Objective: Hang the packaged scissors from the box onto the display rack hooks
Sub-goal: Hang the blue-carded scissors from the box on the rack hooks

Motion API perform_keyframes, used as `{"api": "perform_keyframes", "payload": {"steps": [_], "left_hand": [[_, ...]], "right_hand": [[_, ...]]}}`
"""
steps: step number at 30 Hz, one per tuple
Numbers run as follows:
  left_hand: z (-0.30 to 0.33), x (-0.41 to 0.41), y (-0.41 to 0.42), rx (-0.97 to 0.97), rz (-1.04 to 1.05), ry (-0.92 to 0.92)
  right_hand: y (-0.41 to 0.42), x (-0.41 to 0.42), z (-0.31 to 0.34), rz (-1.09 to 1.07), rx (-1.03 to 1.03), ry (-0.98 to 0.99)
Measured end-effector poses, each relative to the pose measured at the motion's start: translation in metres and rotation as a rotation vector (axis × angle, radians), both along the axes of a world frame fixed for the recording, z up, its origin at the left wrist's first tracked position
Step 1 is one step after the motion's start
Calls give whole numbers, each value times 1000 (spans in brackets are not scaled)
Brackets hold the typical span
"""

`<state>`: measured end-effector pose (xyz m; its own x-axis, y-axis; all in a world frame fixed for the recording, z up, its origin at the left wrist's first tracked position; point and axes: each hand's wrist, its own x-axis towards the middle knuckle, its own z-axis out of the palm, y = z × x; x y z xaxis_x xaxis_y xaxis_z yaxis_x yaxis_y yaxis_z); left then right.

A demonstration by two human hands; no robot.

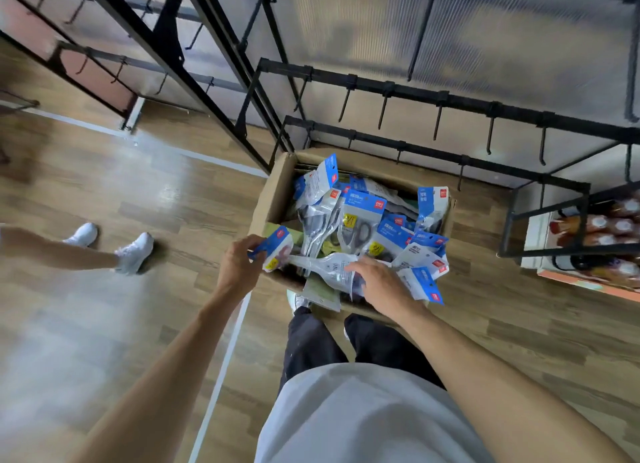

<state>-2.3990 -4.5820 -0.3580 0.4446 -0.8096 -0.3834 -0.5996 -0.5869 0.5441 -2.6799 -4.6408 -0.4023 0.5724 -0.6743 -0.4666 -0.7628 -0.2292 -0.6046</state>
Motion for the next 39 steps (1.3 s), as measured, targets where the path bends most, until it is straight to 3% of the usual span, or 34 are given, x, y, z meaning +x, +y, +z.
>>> {"api": "perform_keyframes", "payload": {"steps": [5, 9, 13, 28, 34, 39], "left_hand": [[17, 4, -1, -32, -15, 24], [39, 6, -12, -89, -45, 41], [70, 19, -45, -151, -29, 87], [315, 86, -170, -773, -387, 137], [374, 104, -171, -829, -453, 81], [392, 120, -171, -846, -447, 43]], "right_hand": [[-21, 15, 15, 53, -98, 11], [-62, 29, 46, -46, -154, -107], [-105, 51, 106, -172, -42, -215], [-186, 93, 349, -320, -484, -460], [-196, 120, 425, -240, -611, -526], [-209, 152, 451, -200, -692, -531]]}}
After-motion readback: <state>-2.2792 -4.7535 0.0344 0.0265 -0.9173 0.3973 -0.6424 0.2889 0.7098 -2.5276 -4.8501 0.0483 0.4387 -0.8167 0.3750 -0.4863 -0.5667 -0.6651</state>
